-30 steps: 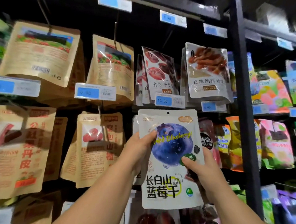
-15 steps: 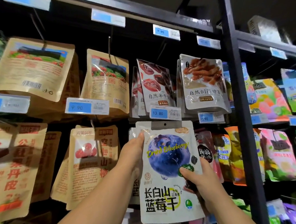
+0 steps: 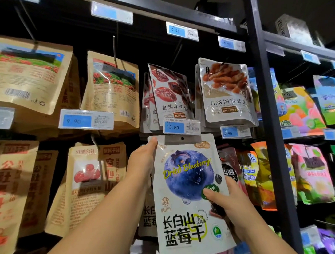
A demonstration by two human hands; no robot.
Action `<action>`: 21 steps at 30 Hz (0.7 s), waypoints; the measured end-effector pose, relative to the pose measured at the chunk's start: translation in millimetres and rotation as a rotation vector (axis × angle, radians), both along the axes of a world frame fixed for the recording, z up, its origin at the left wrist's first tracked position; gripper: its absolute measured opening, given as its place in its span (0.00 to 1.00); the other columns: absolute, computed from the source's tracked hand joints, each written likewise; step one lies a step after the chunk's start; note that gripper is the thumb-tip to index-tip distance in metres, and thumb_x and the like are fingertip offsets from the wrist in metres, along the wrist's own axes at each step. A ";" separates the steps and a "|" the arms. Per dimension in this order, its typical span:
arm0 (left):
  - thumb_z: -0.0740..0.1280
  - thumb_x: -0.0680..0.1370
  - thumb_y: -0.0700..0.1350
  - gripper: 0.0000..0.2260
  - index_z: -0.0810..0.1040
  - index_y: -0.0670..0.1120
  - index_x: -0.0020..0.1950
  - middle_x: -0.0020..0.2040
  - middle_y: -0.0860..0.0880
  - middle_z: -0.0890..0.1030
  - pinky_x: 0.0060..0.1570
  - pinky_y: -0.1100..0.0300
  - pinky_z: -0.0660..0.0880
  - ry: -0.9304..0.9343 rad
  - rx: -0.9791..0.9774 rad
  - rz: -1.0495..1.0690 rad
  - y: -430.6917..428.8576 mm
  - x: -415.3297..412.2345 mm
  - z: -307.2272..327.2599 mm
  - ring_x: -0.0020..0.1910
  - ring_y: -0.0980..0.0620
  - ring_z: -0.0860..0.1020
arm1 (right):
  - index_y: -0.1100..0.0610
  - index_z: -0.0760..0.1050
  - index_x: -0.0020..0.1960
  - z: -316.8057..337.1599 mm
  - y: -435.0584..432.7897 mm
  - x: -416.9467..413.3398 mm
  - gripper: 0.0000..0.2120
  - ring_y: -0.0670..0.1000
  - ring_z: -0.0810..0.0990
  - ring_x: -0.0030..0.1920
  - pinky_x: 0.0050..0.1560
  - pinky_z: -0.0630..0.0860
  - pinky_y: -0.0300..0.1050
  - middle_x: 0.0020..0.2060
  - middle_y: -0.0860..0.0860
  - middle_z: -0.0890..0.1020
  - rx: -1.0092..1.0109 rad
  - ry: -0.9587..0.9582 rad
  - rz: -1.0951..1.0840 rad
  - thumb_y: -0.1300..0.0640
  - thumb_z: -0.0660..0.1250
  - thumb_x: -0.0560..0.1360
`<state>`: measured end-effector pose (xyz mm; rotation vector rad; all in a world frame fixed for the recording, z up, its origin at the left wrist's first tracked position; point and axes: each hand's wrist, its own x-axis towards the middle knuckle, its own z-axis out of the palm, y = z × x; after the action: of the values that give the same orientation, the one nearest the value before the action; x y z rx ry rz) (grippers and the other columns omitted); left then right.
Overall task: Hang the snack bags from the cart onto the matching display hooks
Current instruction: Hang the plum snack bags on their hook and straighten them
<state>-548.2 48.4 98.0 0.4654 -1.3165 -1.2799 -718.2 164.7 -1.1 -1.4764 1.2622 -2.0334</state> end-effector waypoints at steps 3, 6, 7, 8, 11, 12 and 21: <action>0.71 0.73 0.56 0.12 0.81 0.47 0.40 0.43 0.42 0.85 0.54 0.45 0.79 0.004 -0.010 0.005 0.5 -0.6 3.5 0.45 0.41 0.83 | 0.48 0.74 0.61 0.8 -0.7 -4.3 0.19 0.53 0.85 0.50 0.43 0.80 0.47 0.50 0.50 0.86 0.013 0.028 -0.015 0.60 0.73 0.73; 0.72 0.74 0.49 0.08 0.80 0.44 0.45 0.43 0.41 0.85 0.45 0.51 0.79 0.022 -0.057 -0.013 0.9 -2.6 6.5 0.40 0.43 0.83 | 0.47 0.74 0.61 0.8 0.2 -6.1 0.20 0.55 0.85 0.51 0.44 0.82 0.49 0.52 0.51 0.85 0.014 0.041 -0.013 0.60 0.74 0.72; 0.72 0.74 0.48 0.08 0.80 0.44 0.47 0.43 0.41 0.85 0.44 0.52 0.79 0.014 -0.072 -0.018 -1.1 -3.0 7.5 0.40 0.43 0.83 | 0.48 0.74 0.61 0.7 0.6 -6.3 0.20 0.55 0.85 0.51 0.43 0.82 0.49 0.52 0.51 0.85 0.012 0.045 -0.007 0.61 0.73 0.72; 0.72 0.74 0.47 0.08 0.81 0.43 0.48 0.42 0.41 0.85 0.42 0.53 0.79 0.004 -0.080 -0.023 -0.4 -2.3 8.8 0.39 0.44 0.83 | 0.49 0.74 0.61 0.8 1.3 -5.7 0.20 0.55 0.85 0.51 0.43 0.82 0.49 0.51 0.51 0.85 0.009 0.049 -0.004 0.62 0.73 0.72; 0.72 0.74 0.47 0.08 0.81 0.43 0.47 0.39 0.42 0.85 0.38 0.55 0.78 -0.003 -0.091 -0.004 -1.4 -3.5 13.4 0.35 0.45 0.83 | 0.50 0.74 0.61 1.2 2.5 -5.4 0.19 0.58 0.85 0.50 0.41 0.82 0.49 0.51 0.53 0.85 0.007 0.041 0.002 0.63 0.72 0.72; 0.73 0.74 0.47 0.08 0.81 0.43 0.47 0.39 0.42 0.85 0.39 0.54 0.79 -0.003 -0.089 0.002 -0.7 -4.6 15.2 0.36 0.45 0.83 | 0.50 0.74 0.61 1.8 3.4 -4.5 0.19 0.58 0.85 0.50 0.41 0.82 0.49 0.51 0.54 0.85 0.007 0.030 0.012 0.63 0.72 0.73; 0.73 0.74 0.46 0.10 0.80 0.42 0.50 0.42 0.43 0.86 0.48 0.49 0.82 0.028 -0.047 -0.005 -3.3 -11.3 21.4 0.41 0.44 0.85 | 0.50 0.74 0.62 8.5 6.1 -4.3 0.20 0.56 0.85 0.50 0.43 0.82 0.49 0.51 0.53 0.85 0.019 0.021 0.031 0.62 0.72 0.72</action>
<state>-559.5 45.1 119.4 0.4101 -1.3222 -1.2528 -722.5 170.9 7.4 -1.5033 1.2557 -1.9861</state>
